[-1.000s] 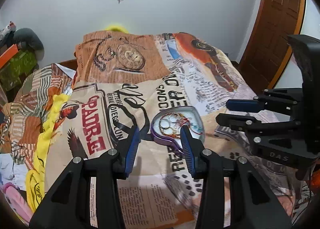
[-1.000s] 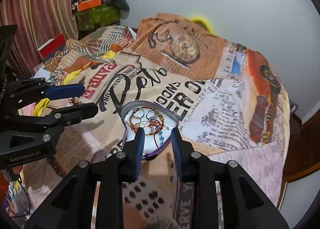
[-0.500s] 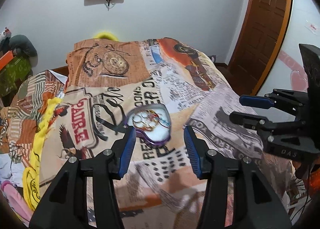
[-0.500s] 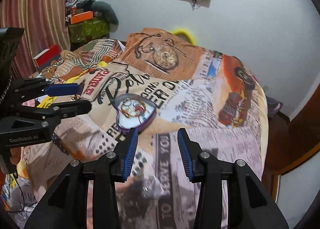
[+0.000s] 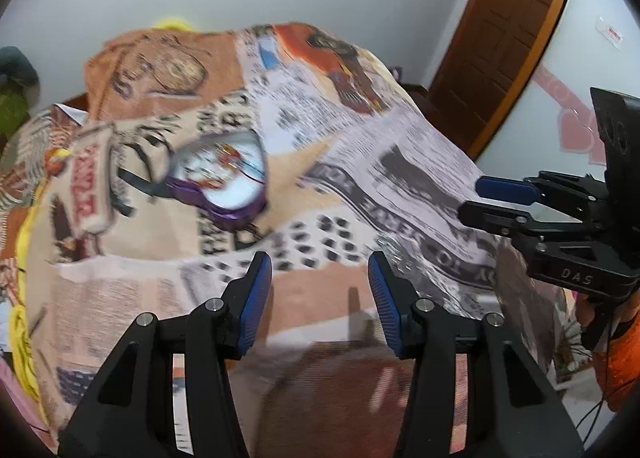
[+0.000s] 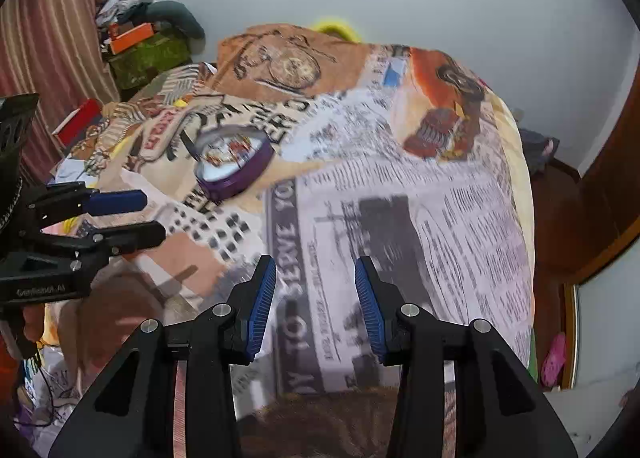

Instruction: Organize jewelry

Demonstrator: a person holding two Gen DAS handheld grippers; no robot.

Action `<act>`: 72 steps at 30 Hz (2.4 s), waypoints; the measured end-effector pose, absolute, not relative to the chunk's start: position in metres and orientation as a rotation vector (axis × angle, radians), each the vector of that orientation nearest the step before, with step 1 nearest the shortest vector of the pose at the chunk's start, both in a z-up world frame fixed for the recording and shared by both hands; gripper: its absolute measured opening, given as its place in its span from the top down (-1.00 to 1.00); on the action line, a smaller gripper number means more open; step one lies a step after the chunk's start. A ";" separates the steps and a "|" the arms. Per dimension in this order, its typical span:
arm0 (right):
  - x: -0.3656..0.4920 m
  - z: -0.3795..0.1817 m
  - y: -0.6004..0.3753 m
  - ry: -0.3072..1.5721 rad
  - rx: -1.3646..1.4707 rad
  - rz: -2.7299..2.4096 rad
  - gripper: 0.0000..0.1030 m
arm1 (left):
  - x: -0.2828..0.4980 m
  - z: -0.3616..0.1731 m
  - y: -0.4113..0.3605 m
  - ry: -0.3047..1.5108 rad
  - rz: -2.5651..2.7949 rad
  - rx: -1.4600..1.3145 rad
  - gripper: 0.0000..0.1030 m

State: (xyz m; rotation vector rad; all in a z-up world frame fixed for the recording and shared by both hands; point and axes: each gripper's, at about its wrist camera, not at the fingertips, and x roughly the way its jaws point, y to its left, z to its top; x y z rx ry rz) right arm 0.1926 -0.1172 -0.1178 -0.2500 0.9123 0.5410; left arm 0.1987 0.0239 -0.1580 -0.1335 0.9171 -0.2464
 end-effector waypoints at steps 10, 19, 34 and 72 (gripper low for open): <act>0.195 -0.136 -0.140 0.961 -0.180 0.524 0.27 | 0.209 -0.172 -0.027 0.930 -0.322 -0.053 0.19; 0.191 -0.143 -0.140 0.965 -0.194 0.541 0.27 | 0.220 -0.186 -0.033 0.963 -0.364 -0.091 0.98; 0.198 -0.143 -0.099 0.951 -0.246 0.636 0.27 | 0.203 -0.180 0.014 0.917 -0.302 -0.154 0.98; 0.209 -0.099 -0.052 0.793 -0.280 0.714 0.83 | 0.205 -0.143 0.071 0.790 -0.153 -0.144 0.98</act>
